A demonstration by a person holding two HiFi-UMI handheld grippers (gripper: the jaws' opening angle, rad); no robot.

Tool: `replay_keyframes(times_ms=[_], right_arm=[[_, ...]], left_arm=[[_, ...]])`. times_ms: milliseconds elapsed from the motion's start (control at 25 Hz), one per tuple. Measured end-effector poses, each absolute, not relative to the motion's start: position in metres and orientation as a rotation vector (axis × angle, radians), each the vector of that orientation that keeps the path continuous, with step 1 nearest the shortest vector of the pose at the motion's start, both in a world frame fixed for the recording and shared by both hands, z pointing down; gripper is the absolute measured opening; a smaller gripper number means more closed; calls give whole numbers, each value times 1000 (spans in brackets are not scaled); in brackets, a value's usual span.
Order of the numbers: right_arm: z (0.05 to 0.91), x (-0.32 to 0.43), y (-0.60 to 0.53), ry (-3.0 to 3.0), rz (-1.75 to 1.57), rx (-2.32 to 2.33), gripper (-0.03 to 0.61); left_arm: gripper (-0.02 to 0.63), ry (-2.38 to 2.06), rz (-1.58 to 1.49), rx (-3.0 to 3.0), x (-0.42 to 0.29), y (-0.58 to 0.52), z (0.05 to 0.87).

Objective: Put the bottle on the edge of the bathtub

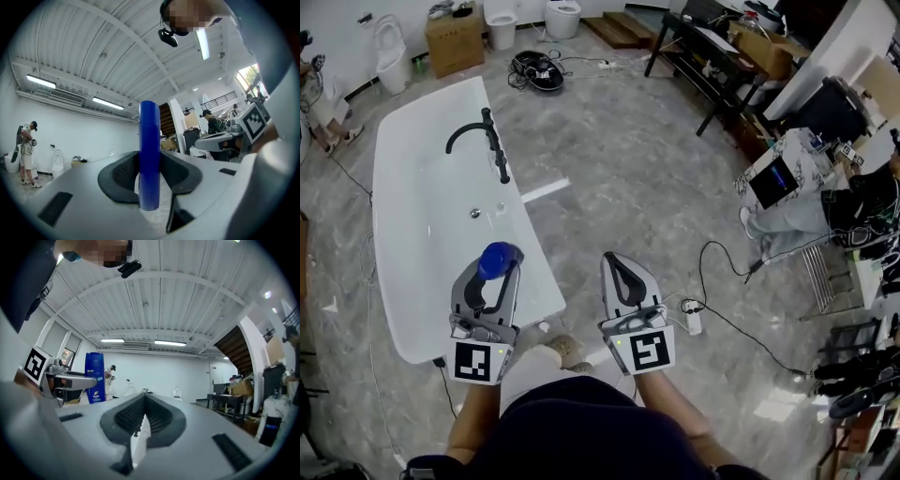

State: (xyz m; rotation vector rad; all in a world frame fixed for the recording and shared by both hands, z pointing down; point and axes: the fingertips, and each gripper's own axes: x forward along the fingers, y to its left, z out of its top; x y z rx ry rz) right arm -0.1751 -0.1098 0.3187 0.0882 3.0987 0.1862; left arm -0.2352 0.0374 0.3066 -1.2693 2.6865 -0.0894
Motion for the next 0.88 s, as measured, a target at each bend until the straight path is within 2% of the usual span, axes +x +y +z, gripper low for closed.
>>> replay_keyframes(times_ms=[280, 880], right_arm=[[350, -197, -111, 3149, 187, 43, 0], [430, -227, -120, 3248, 176, -12, 0]], left_arm=[[140, 2638, -180, -1416, -251, 18, 348], [140, 2608, -127, -1696, -275, -10, 472]])
